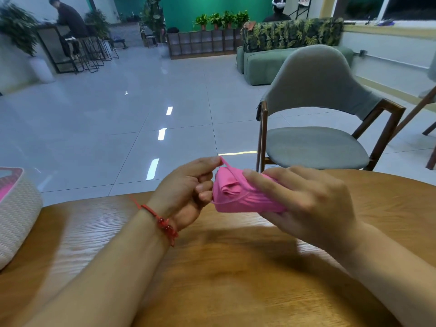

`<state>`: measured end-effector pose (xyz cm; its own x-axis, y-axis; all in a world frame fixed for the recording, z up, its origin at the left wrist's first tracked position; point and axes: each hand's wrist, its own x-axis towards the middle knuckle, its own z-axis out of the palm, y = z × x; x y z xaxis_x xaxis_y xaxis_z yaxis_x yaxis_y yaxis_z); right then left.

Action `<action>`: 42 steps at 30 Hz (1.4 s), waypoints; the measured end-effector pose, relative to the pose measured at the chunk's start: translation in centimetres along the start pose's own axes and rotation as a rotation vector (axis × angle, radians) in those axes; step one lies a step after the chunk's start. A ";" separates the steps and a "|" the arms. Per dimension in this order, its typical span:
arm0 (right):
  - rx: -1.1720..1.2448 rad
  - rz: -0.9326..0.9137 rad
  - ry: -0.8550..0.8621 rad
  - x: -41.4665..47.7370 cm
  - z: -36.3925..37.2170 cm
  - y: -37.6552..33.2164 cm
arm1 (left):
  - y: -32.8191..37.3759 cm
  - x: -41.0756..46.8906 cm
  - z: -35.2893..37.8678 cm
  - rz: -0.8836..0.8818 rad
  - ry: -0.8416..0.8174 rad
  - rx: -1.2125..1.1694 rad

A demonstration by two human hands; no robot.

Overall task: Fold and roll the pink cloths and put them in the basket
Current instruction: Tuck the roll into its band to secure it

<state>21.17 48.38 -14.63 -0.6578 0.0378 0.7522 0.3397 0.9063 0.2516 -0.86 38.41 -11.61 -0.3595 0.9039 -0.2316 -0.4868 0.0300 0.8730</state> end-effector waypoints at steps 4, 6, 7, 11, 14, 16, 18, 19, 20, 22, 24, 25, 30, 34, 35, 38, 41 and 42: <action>0.017 -0.034 0.154 0.7 -1.2 -0.9 | 0.3 -0.2 -0.5 -0.175 -0.035 -0.016; 0.056 0.040 0.158 1.1 -1.6 -1.2 | 0.6 -0.1 -1.1 -0.254 -0.058 -0.126; 0.090 0.097 0.147 1.3 -1.7 -1.3 | 0.6 -0.2 -1.2 -0.287 -0.083 -0.140; 0.306 0.436 0.033 1.3 -1.3 -2.2 | -0.8 0.4 -1.4 -0.374 -0.047 -0.135; 0.494 0.711 -0.109 1.1 -0.5 -2.7 | -1.9 0.9 -1.2 -0.398 -0.016 -0.272; 0.619 0.851 -0.151 1.2 0.1 -2.5 | -2.7 1.0 -0.7 -0.418 -0.048 -0.341; 0.754 0.978 -0.131 1.6 0.4 -2.3 | -3.4 0.9 0.1 -0.448 -0.077 -0.368; 0.813 1.028 -0.113 1.9 0.4 -2.4 | -3.6 0.9 0.6 -0.460 -0.082 -0.372; 0.870 1.070 -0.099 2.2 0.5 -2.4 | -3.9 0.9 0.9 -0.468 -0.080 -0.376; 0.993 1.138 -0.080 2.6 0.4 -2.7 | -3.9 0.9 1.3 -0.473 -0.080 -0.375; 1.130 1.221 -0.069 2.8 0.5 -3.0 | -3.7 0.9 1.2 -0.466 -0.060 -0.384; 1.204 1.276 -0.064 2.8 0.6 -3.1 | -3.5 0.7 1.1 -0.449 -0.039 -0.374; 1.453 1.469 -0.129 2.4 1.4 -4.0 | -3.6 1.0 0.9 -0.175 0.158 -0.021; 1.643 1.530 -0.172 2.2 1.7 -4.7 | -4.4 1.6 1.0 0.023 0.206 0.189; 1.679 1.556 -0.176 2.1 1.8 -4.7 | -4.6 1.4 1.3 0.067 0.164 0.166; 1.783 1.643 -0.116 2.3 1.7 -4.4 | -5.6 1.4 0.9 0.340 0.082 0.284; 1.919 1.725 -0.001 2.4 1.1 -3.8 | -5.9 0.9 1.0 0.552 0.036 0.536; 1.956 1.751 0.023 2.4 0.9 -3.7 | -5.9 0.7 1.1 0.597 0.047 0.604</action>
<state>17.71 45.54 -14.28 -0.6162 0.7051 -0.3509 -0.3415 -0.6407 -0.6877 2.66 39.35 -16.43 -0.4605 0.8220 0.3351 0.2991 -0.2117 0.9304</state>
